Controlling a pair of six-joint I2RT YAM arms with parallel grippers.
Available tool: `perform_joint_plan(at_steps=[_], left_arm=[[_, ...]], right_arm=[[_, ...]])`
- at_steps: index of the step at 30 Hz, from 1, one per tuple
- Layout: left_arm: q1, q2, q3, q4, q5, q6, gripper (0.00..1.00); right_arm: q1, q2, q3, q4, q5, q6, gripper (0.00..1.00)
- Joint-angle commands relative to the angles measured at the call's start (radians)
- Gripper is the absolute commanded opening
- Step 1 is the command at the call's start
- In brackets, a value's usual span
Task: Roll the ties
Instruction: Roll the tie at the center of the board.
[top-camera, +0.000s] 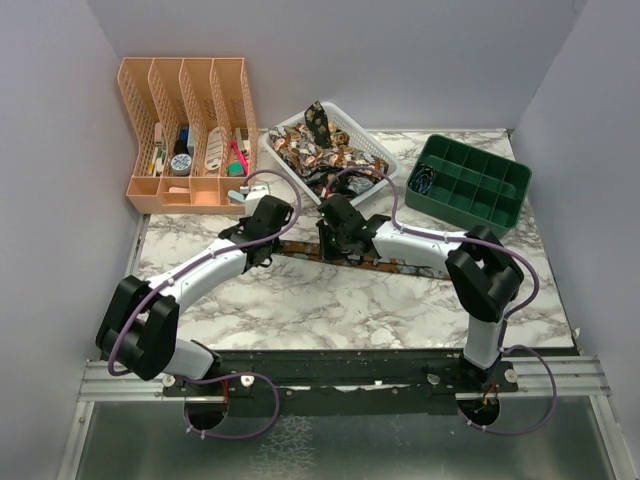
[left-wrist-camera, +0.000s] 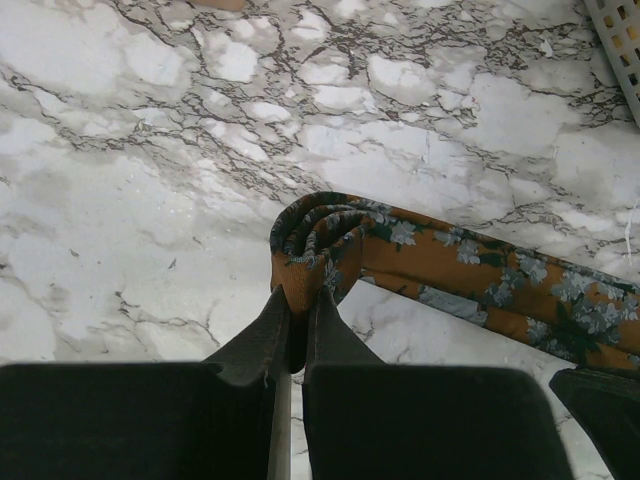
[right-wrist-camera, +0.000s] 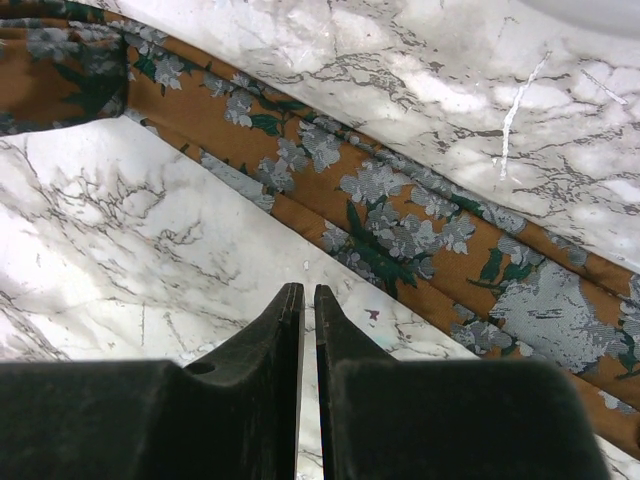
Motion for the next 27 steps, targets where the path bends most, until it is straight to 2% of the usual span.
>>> perform_joint_plan(at_steps=[1, 6, 8, 12, 20, 27], left_arm=[[-0.04, 0.021, 0.027, 0.038, -0.079, -0.016, 0.0], [-0.073, 0.047, 0.031, 0.052, -0.106, -0.014, 0.0], [-0.081, 0.054, 0.032, 0.051, -0.123, -0.012, 0.0], [-0.092, 0.044, 0.03, 0.055, -0.166, -0.008, 0.0], [-0.11, 0.065, 0.027, 0.099, -0.141, 0.038, 0.0], [-0.146, 0.119, 0.036, 0.126, -0.169, 0.075, 0.0]], right_arm=[[-0.005, -0.017, -0.005, 0.029, -0.038, 0.031, 0.15], [-0.041, -0.011, -0.087, 0.212, -0.17, 0.159, 0.11], [-0.045, 0.009, -0.104, 0.3, -0.189, 0.201, 0.1], [-0.045, 0.059, -0.094, 0.375, -0.209, 0.231, 0.07], [-0.048, -0.002, -0.17, 0.399, -0.103, 0.259, 0.07], [-0.073, -0.08, -0.235, 0.392, -0.074, 0.268, 0.08]])
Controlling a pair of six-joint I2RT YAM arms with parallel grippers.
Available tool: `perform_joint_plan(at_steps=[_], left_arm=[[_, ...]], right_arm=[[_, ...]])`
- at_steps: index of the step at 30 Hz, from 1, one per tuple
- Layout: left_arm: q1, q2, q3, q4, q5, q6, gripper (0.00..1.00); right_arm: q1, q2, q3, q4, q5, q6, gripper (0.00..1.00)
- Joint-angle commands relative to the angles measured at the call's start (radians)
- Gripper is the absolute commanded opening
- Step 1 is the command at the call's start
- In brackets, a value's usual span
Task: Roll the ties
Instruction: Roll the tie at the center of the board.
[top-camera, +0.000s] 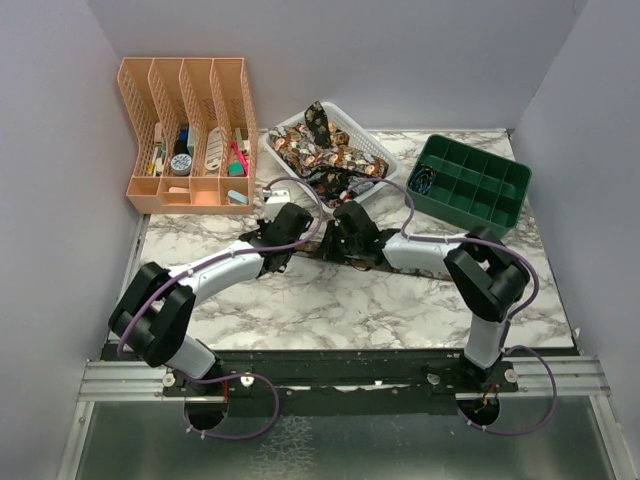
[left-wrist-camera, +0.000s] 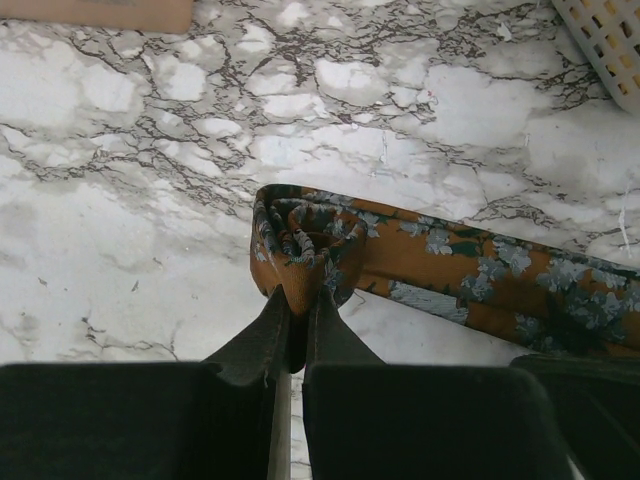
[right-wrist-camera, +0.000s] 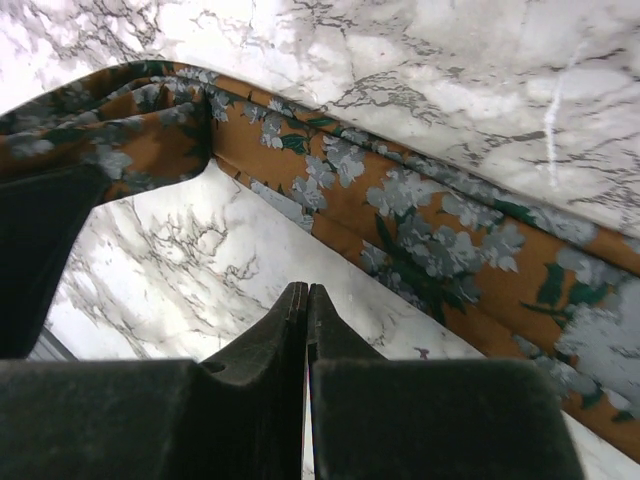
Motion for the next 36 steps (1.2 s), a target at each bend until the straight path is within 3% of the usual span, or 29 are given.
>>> perform_joint_plan(at_steps=[1, 19, 27, 36], left_arm=[[-0.033, 0.044, 0.039, 0.033, -0.053, 0.052, 0.0], [-0.1, 0.166, 0.136, -0.002, -0.069, 0.164, 0.0], [-0.102, 0.129, 0.157, -0.025, -0.17, 0.237, 0.0], [-0.102, 0.189, 0.17, -0.006, -0.229, 0.307, 0.0]], right_arm=[[-0.023, -0.093, -0.052, 0.019, 0.049, 0.021, 0.08], [-0.121, -0.23, -0.176, 0.006, 0.046, 0.035, 0.1], [-0.126, -0.19, -0.17, 0.014, 0.005, 0.034, 0.1], [-0.131, -0.11, -0.16, -0.033, 0.026, 0.023, 0.1]])
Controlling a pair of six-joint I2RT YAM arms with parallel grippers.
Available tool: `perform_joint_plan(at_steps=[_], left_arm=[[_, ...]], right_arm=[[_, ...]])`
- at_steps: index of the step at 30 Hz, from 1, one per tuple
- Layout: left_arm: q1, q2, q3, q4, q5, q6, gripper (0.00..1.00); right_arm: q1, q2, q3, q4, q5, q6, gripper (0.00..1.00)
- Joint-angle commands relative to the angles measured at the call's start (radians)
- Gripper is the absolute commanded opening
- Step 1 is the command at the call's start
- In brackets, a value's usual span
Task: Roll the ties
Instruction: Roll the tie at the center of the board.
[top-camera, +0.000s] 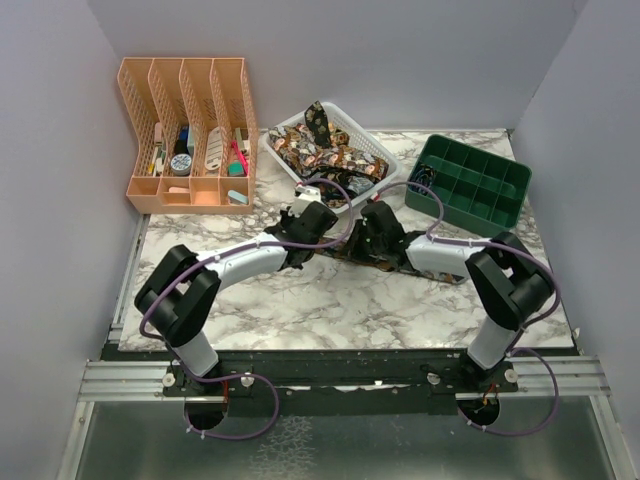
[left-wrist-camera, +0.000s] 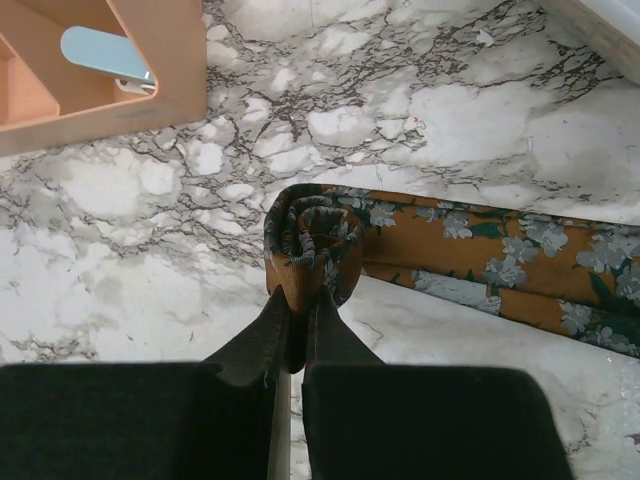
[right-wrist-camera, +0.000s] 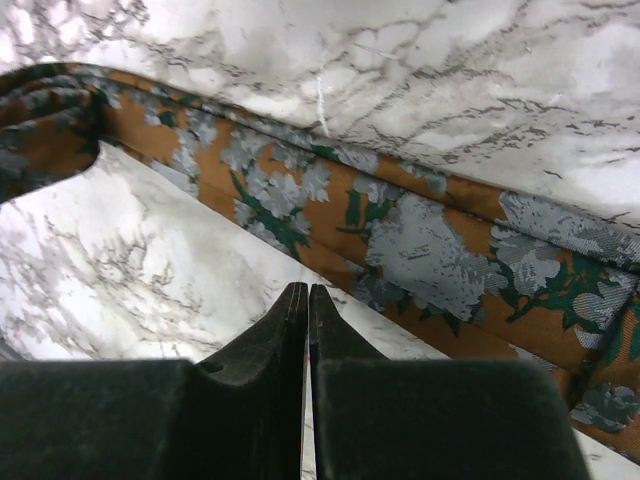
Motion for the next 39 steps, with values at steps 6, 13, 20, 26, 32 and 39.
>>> perform_joint_plan(at_steps=[6, 13, 20, 26, 32, 39], left_arm=[[-0.008, 0.062, 0.039, 0.039, -0.053, 0.074, 0.0], [-0.021, 0.1, 0.042, 0.075, 0.015, 0.052, 0.0], [-0.028, 0.136, 0.047, 0.094, 0.153, 0.008, 0.18], [-0.027, 0.155, 0.068, 0.099, 0.273, -0.032, 0.51], [-0.025, 0.063, 0.071, 0.093, 0.326, -0.059, 0.74], [0.015, -0.113, 0.057, 0.049, 0.386, -0.092, 0.99]], right_arm=[[-0.012, 0.047, -0.001, -0.017, -0.009, -0.002, 0.1], [-0.016, -0.013, -0.01, -0.024, 0.004, 0.002, 0.1], [-0.033, -0.093, -0.039, -0.032, 0.038, 0.003, 0.12], [-0.048, -0.12, -0.047, -0.045, 0.04, -0.006, 0.13], [-0.061, -0.132, -0.05, -0.044, 0.021, -0.005, 0.14], [-0.063, -0.118, -0.017, -0.018, -0.054, -0.018, 0.2]])
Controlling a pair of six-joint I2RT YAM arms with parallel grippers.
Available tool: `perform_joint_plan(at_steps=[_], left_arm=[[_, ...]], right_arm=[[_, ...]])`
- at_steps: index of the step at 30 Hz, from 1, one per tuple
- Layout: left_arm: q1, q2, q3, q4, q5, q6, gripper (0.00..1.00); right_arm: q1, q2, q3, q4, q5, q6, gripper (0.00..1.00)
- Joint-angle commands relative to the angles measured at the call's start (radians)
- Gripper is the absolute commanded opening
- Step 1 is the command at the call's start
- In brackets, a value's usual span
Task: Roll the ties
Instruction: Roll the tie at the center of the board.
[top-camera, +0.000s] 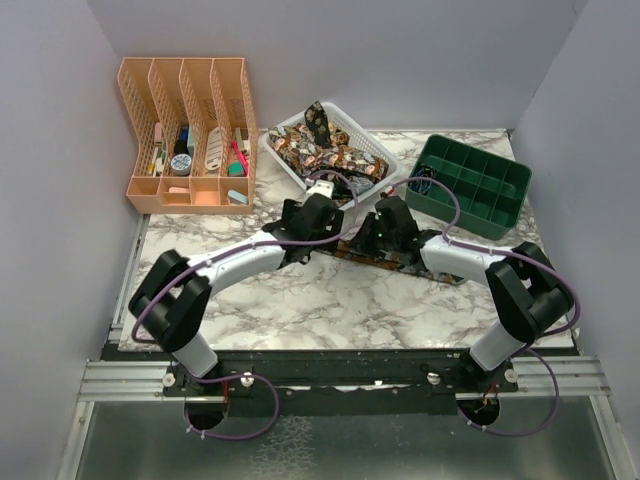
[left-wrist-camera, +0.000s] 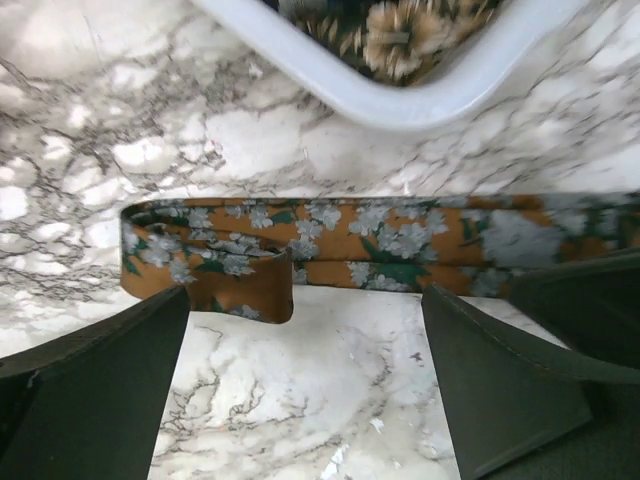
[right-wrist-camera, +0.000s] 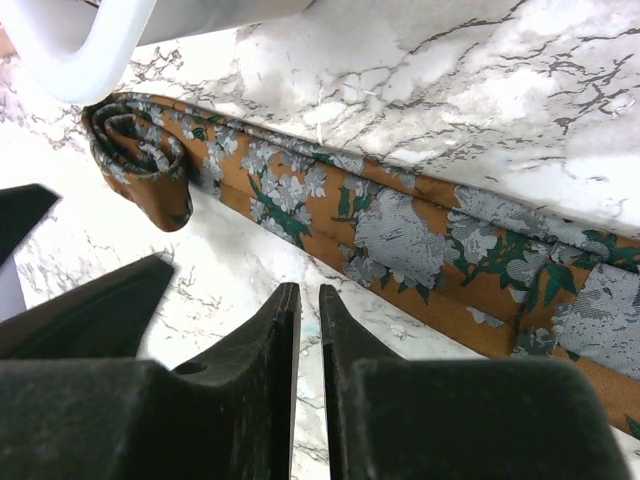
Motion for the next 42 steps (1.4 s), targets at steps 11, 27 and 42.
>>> perform_joint_plan(at_steps=[11, 27, 42], left_arm=[[0.491, -0.243, -0.171, 0.104, 0.681, -0.007, 0.99], [0.65, 0.084, -0.062, 0.165, 1.07, 0.146, 0.99], [0.682, 0.165, -0.053, 0.178, 1.202, 0.215, 0.99]], right_arm=[[0.081, 0.133, 0.165, 0.103, -0.182, -0.07, 0.6], [0.149, 0.353, 0.334, 0.083, -0.082, -0.108, 0.59], [0.149, 0.389, 0.361, 0.068, -0.047, -0.126, 0.27]])
